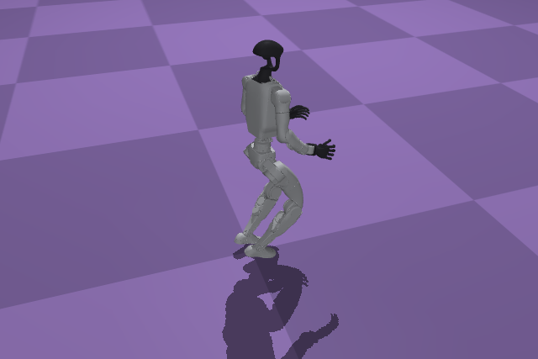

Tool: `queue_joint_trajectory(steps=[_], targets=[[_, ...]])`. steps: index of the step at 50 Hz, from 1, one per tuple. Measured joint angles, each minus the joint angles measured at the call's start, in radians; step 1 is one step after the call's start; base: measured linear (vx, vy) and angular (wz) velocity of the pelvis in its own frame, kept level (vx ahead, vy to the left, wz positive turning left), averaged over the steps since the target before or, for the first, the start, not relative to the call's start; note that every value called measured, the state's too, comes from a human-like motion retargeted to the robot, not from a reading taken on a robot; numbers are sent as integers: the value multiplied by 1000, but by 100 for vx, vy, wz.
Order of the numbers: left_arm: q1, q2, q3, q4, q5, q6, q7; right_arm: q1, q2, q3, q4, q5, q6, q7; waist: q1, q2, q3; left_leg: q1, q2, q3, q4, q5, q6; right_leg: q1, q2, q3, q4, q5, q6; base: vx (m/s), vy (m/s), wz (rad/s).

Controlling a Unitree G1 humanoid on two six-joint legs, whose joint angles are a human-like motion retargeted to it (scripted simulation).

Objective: Run

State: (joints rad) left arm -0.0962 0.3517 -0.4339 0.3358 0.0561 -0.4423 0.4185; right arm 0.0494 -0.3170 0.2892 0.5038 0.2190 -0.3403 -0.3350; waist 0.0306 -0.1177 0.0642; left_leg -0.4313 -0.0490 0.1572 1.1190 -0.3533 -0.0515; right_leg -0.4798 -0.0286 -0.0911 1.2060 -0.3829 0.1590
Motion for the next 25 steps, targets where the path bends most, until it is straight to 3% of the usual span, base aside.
queue_joint_trajectory(steps=[2,5,15,18,20,22,23,25], targets=[[76,-4,25,61,7,26,-27,-6,-7,19,-26,-27,10,10,3,-14,-34,8,-11,11,-45,171,-49,-15,-8,25,-18,184,53,3,4,-36],[173,-25,59,193,26,62,-48,-8,2,45,-15,-58,24,24,18,-17,-56,3,-1,22,5,252,-66,-54,7,36,20,319,84,0,4,-42],[350,-107,123,609,18,142,-154,8,77,44,144,-16,44,113,51,35,-84,77,63,-16,56,166,-47,-205,130,16,-5,345,73,-4,3,-45],[356,-102,129,610,-43,144,-176,11,84,15,164,51,51,134,29,20,-63,129,36,-26,51,11,3,-259,148,39,104,284,62,-11,1,8],[333,-85,129,576,-104,137,-176,5,84,-4,162,100,51,131,11,4,-33,176,6,-26,63,-241,75,-302,141,46,259,163,23,-16,3,35],[239,-47,116,528,-193,135,-165,-34,88,-37,157,167,63,106,-17,-58,51,246,-74,-2,19,-480,173,-333,82,86,430,28,-3,-22,2,99],[188,-40,106,506,-217,134,-153,-42,97,-50,156,194,68,88,-36,-104,85,252,-127,11,-12,-510,216,-351,41,123,496,-1,1,-25,0,119],[90,-23,85,458,-235,138,-134,-43,107,-55,167,246,81,84,-47,-112,126,262,-128,9,-1,-507,227,-343,51,131,531,25,8,-19,1,78]])
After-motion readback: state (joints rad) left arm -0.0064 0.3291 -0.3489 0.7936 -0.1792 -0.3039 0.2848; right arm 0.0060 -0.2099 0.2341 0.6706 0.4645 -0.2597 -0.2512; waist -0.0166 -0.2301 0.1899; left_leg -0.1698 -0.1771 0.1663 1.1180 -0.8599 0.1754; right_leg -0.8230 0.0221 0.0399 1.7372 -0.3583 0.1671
